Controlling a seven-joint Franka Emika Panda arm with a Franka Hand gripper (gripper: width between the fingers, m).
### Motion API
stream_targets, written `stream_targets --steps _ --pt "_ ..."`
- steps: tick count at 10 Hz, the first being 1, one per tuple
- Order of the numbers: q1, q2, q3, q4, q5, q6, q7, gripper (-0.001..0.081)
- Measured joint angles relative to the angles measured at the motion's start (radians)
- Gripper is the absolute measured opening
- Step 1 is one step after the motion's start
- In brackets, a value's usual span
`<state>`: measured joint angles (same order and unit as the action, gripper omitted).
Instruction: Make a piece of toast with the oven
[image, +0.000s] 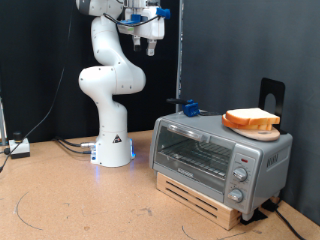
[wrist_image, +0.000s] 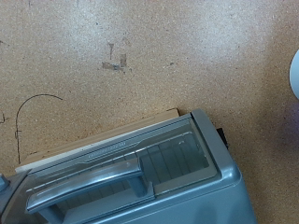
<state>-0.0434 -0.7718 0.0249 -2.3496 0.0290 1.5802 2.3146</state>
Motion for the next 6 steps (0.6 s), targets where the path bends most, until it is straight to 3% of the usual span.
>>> stream_targets --steps 2,4,6 --pt "0.020 0.002 -0.009 0.000 0.020 0.012 -0.159 0.0809" --pt "0.076 0.005 -0.048 0.000 0.047 0.053 -0.383 0.0809" --pt "0.121 0.035 -0.079 -0.013 0.046 0.151 -0.589 0.0809"
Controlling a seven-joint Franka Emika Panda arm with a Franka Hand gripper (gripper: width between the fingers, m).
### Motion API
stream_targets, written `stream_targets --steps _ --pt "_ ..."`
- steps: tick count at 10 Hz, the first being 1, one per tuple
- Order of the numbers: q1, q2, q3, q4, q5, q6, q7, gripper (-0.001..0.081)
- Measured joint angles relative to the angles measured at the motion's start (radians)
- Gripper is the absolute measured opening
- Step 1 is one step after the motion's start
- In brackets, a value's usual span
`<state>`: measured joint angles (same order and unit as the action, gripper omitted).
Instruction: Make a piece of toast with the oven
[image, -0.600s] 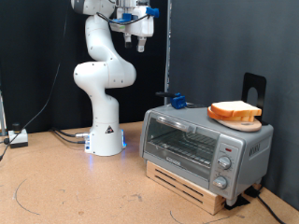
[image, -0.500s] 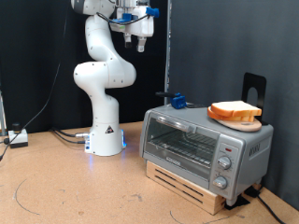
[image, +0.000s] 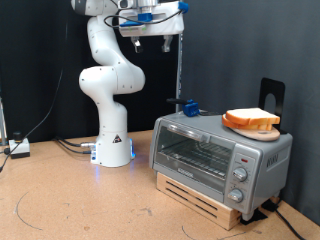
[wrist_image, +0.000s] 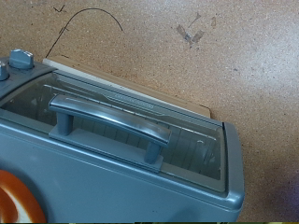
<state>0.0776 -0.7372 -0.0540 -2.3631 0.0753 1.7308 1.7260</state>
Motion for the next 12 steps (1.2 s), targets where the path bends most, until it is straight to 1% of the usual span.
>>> stream_targets --steps 1,2,3,4,5,6,7,8,9,10,11,12 --pt "-0.005 -0.001 0.002 0.000 0.002 -0.008 0.031 0.0809" --pt "0.008 -0.004 -0.013 0.000 0.057 -0.009 -0.024 0.0809" --pt "0.035 -0.007 -0.048 0.000 0.119 -0.002 -0.127 0.0809" --pt "0.066 -0.003 -0.086 0.002 0.160 0.003 -0.239 0.0809" --pt "0.097 0.016 -0.125 0.003 0.183 0.022 -0.369 0.0809" --pt "0.122 0.047 -0.157 0.001 0.185 0.068 -0.505 0.0809" --pt "0.115 0.079 -0.151 -0.013 0.147 0.181 -0.501 0.0809" --pt "0.074 0.091 -0.099 -0.033 0.114 0.263 -0.459 0.0809" --pt "0.081 0.091 -0.110 -0.029 0.141 0.229 -0.489 0.0809" --pt "0.107 0.091 -0.144 -0.021 0.195 0.179 -0.588 0.0809" --pt "0.139 0.091 -0.190 -0.011 0.237 0.127 -0.703 0.0809" --pt "0.169 0.098 -0.235 0.000 0.264 0.080 -0.823 0.0809"
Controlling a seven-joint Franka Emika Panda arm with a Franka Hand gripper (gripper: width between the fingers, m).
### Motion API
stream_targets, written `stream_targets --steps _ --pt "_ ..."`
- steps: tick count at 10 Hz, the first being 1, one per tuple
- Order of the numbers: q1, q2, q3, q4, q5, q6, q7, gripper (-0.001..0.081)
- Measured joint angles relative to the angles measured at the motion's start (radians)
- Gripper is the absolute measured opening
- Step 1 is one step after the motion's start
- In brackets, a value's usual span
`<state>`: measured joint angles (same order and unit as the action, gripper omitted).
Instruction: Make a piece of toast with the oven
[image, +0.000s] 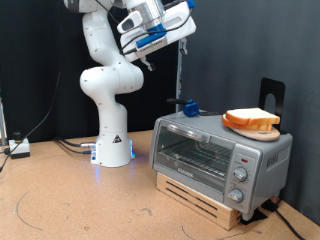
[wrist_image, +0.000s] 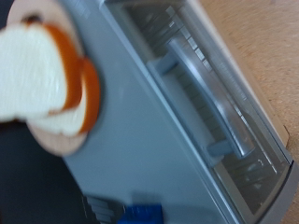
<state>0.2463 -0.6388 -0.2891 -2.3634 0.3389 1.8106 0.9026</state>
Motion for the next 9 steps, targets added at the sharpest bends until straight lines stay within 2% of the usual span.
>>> stream_targets --steps 2,3,4,7,9 --pt "0.068 0.045 -0.079 0.016 0.032 -0.007 -0.249 0.0809" --pt "0.061 0.044 -0.074 0.015 0.031 -0.007 -0.205 0.0809" --pt "0.062 0.041 -0.074 0.014 0.031 -0.017 -0.231 0.0809" --pt "0.072 0.031 -0.103 0.001 0.025 -0.082 -0.430 0.0809" --pt "0.071 0.038 -0.126 -0.014 -0.013 -0.162 -0.519 0.0809"
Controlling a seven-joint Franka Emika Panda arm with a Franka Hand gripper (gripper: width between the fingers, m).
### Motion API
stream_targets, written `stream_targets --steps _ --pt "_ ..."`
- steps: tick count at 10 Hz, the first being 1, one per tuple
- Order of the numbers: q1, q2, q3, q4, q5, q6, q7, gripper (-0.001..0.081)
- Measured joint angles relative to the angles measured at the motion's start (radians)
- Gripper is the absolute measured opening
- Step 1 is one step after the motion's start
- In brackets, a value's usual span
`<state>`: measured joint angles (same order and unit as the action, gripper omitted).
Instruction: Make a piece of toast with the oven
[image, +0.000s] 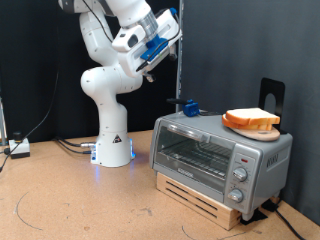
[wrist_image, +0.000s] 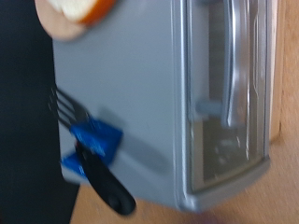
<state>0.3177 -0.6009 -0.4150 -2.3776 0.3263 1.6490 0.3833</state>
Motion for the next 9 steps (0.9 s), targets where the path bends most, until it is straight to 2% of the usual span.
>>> stream_targets --steps 2,4,7,9 --pt "-0.002 0.006 -0.018 -0.024 -0.050 -0.025 -0.067 0.0809" --pt "-0.012 0.000 -0.020 -0.055 -0.052 0.020 -0.070 0.0809" --pt "0.000 0.001 -0.028 -0.062 -0.025 -0.012 -0.124 0.0809" --pt "-0.002 0.001 0.000 -0.128 -0.037 0.101 -0.118 0.0809"
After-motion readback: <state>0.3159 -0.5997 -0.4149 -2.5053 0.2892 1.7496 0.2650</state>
